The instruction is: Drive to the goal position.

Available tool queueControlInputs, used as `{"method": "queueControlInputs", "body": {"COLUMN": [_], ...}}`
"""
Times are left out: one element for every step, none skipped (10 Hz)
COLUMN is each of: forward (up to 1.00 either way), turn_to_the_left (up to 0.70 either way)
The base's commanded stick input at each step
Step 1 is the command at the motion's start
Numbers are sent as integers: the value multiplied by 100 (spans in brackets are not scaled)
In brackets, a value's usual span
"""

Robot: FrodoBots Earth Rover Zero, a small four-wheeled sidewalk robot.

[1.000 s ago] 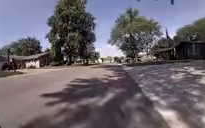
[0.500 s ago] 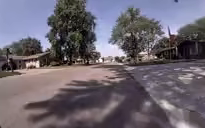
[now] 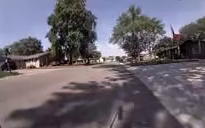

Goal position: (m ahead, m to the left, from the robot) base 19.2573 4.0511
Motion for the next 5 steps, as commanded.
{"method": "queueControlInputs", "body": {"forward": [69,69,69,69,69], "turn_to_the_left": [-10,-18,3,3,3]}}
